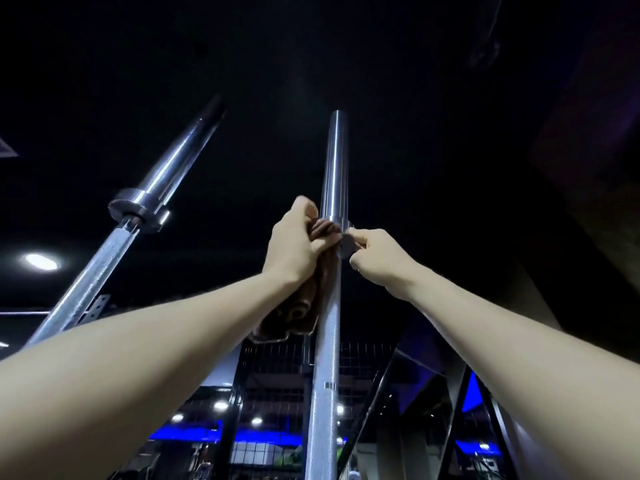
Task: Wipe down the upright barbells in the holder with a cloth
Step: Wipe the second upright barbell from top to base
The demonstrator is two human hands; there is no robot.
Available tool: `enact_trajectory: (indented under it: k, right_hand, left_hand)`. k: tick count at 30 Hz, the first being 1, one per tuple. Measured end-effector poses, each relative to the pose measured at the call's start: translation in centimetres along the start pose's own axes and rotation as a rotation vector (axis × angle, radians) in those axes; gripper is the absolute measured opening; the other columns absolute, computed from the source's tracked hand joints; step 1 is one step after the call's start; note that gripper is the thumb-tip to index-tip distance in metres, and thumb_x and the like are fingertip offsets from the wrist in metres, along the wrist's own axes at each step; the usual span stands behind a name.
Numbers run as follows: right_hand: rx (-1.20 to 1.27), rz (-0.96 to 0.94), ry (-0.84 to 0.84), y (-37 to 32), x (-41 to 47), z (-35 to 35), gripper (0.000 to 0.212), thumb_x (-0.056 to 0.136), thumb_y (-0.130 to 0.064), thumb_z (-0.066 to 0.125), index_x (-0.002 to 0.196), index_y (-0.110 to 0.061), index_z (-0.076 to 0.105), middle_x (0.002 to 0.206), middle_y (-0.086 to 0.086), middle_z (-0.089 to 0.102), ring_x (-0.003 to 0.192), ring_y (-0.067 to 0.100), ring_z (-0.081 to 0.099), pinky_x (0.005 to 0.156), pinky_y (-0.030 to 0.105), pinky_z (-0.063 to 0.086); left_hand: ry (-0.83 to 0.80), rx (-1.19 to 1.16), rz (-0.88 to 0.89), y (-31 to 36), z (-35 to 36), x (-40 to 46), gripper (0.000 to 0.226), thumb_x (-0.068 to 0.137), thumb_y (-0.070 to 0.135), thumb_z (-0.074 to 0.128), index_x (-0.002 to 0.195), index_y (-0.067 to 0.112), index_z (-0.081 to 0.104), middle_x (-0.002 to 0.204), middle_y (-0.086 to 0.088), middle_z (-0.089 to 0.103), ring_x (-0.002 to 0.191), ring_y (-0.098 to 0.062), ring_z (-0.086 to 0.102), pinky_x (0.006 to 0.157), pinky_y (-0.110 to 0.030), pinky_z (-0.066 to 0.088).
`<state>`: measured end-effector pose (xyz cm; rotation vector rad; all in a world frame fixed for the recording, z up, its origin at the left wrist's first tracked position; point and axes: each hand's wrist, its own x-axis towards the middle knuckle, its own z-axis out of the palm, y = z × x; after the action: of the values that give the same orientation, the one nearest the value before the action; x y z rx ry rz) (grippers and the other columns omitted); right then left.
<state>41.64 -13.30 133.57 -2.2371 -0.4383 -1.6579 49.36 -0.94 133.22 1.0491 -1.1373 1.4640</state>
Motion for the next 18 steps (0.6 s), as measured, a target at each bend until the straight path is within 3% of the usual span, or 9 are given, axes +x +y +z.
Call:
enact_trajectory:
  k: [1, 3, 4, 6, 10, 13, 14, 17, 18]
  right_hand:
    - [0.001, -0.004, 0.001, -0.1, 0.0, -0.1, 0.038, 0.076, 0.005, 0.043, 0.106, -0.004, 0.065, 0.112, 0.016, 0.066, 0.089, 0.022, 0.060, 0.070, 0.029, 0.048]
    - [0.018, -0.018, -0.009, -0.3, 0.0, -0.5, 0.042, 0.077, 0.007, 0.042, 0.101, -0.013, 0.069, 0.107, 0.011, 0.068, 0.075, 0.015, 0.055, 0.061, 0.024, 0.042]
    - [0.022, -0.024, -0.008, -0.3, -0.2, -0.7, 0.043, 0.077, 0.008, 0.042, 0.102, -0.014, 0.069, 0.110, 0.011, 0.068, 0.081, 0.015, 0.058, 0.065, 0.026, 0.047]
    - [0.018, -0.019, 0.001, -0.3, -0.3, -0.9, 0.039, 0.076, 0.009, 0.042, 0.102, -0.006, 0.067, 0.116, 0.014, 0.065, 0.106, 0.025, 0.061, 0.088, 0.036, 0.052]
    - [0.040, -0.017, -0.006, -0.4, -0.4, -1.0, 0.034, 0.078, 0.006, 0.045, 0.106, 0.001, 0.064, 0.115, 0.019, 0.064, 0.111, 0.029, 0.059, 0.095, 0.043, 0.050]
    - [0.036, 0.011, -0.006, -0.3, -0.2, -1.3, 0.033, 0.078, 0.008, 0.042, 0.102, 0.004, 0.064, 0.098, 0.018, 0.067, 0.081, 0.021, 0.061, 0.071, 0.033, 0.049]
    - [0.045, 0.019, -0.010, -0.2, -0.2, -1.4, 0.034, 0.077, 0.008, 0.041, 0.102, 0.006, 0.063, 0.097, 0.020, 0.066, 0.080, 0.020, 0.058, 0.071, 0.030, 0.047]
    - [0.064, 0.031, -0.024, -0.1, -0.2, -1.5, 0.037, 0.074, 0.010, 0.041, 0.105, 0.008, 0.061, 0.117, 0.022, 0.062, 0.113, 0.030, 0.058, 0.101, 0.041, 0.046]
    - [0.062, 0.031, -0.038, 0.0, -0.3, -1.5, 0.039, 0.075, 0.011, 0.040, 0.105, 0.005, 0.063, 0.120, 0.019, 0.063, 0.119, 0.029, 0.055, 0.104, 0.041, 0.043]
  left_hand:
    - [-0.003, 0.006, 0.018, 0.6, 0.1, 0.2, 0.035, 0.076, 0.028, 0.078, 0.093, 0.010, 0.053, 0.084, 0.001, 0.057, 0.074, -0.010, 0.054, 0.059, -0.007, 0.039]
    - [-0.037, 0.067, 0.068, 1.2, 0.6, 0.2, 0.036, 0.070, 0.028, 0.083, 0.087, 0.008, 0.059, 0.087, -0.001, 0.056, 0.077, -0.014, 0.055, 0.064, -0.014, 0.043]
    - [-0.050, 0.076, 0.088, 1.1, 0.9, 0.0, 0.033, 0.067, 0.026, 0.085, 0.083, 0.007, 0.063, 0.089, -0.003, 0.056, 0.079, -0.017, 0.057, 0.069, -0.020, 0.047]
    - [-0.054, 0.046, 0.098, 0.7, 0.9, -0.8, 0.026, 0.068, 0.023, 0.084, 0.081, 0.008, 0.067, 0.090, -0.004, 0.056, 0.083, -0.020, 0.058, 0.075, -0.028, 0.049]
    - [-0.169, 0.122, 0.080, 0.8, 0.2, -2.2, 0.031, 0.085, 0.037, 0.066, 0.110, 0.018, 0.066, 0.107, 0.002, 0.051, 0.096, -0.012, 0.051, 0.084, -0.022, 0.043]
    - [-0.330, 0.256, 0.087, 0.8, 0.1, -2.6, 0.040, 0.093, 0.035, 0.053, 0.132, 0.026, 0.052, 0.126, 0.002, 0.042, 0.113, -0.023, 0.043, 0.101, -0.034, 0.038]
    - [-0.331, 0.273, 0.087, 0.7, 0.2, -2.4, 0.040, 0.094, 0.032, 0.053, 0.133, 0.026, 0.051, 0.127, 0.002, 0.042, 0.112, -0.024, 0.045, 0.101, -0.035, 0.039]
    - [-0.220, 0.197, 0.028, 1.0, 0.4, -1.8, 0.032, 0.091, 0.025, 0.057, 0.122, 0.025, 0.061, 0.111, 0.002, 0.055, 0.098, -0.017, 0.054, 0.086, -0.027, 0.042]
    - [-0.186, 0.156, -0.018, 1.0, 0.6, -1.6, 0.028, 0.089, 0.023, 0.059, 0.117, 0.024, 0.064, 0.106, 0.002, 0.059, 0.093, -0.015, 0.055, 0.079, -0.023, 0.041]
